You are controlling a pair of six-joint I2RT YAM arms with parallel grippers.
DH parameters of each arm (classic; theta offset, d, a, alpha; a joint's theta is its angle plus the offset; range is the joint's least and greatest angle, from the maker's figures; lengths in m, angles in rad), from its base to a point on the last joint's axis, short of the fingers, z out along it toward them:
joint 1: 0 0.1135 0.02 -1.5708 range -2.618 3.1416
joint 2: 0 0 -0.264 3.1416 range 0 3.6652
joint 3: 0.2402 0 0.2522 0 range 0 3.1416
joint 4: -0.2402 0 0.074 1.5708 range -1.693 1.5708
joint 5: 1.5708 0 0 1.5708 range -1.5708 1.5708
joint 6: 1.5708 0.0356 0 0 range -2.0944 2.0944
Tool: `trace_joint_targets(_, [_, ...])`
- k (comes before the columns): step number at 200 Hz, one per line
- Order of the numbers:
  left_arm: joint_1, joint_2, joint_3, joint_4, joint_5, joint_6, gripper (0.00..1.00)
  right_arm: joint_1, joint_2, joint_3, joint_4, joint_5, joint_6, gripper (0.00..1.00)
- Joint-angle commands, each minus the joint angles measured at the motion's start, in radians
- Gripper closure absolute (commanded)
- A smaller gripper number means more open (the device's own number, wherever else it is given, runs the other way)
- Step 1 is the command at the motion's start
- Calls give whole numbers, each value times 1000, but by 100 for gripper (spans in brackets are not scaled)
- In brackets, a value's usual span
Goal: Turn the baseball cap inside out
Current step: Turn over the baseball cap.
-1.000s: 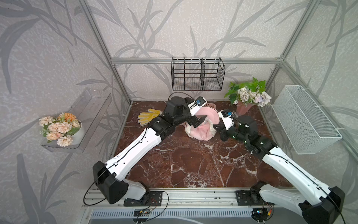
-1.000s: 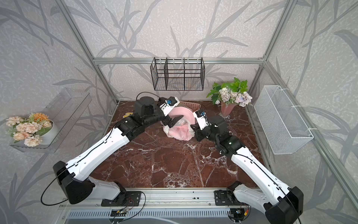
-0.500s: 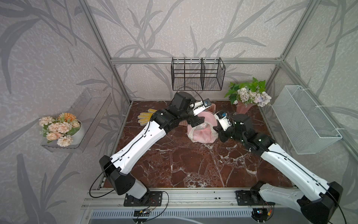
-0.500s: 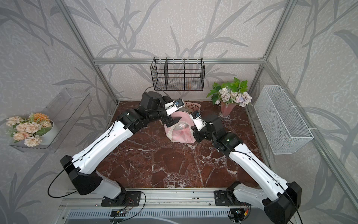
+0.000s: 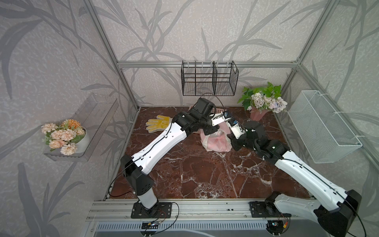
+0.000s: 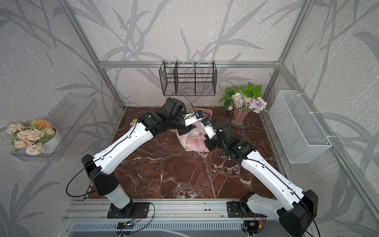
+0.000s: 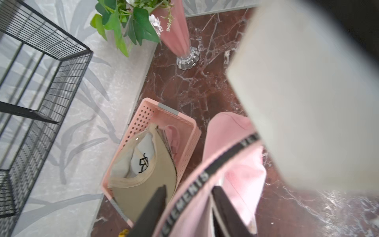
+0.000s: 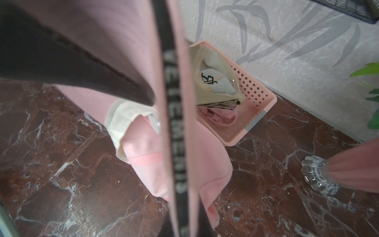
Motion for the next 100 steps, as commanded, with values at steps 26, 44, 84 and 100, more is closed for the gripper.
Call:
trace_joint_targets(26, [18, -165, -201, 243, 16, -85, 100, -38, -61, -62, 140, -131, 98, 81])
trace_joint_targets(44, [21, -240, -304, 358, 78, -126, 100, -88, -77, -114, 214, -257, 136, 65])
trace_joint_targets(84, [43, -292, -346, 348, 269, -161, 100, -161, -72, -164, 293, -382, 137, 46])
trace_joint_targets(100, [56, -273, -318, 294, 294, -154, 100, -179, -69, -165, 298, -413, 101, 44])
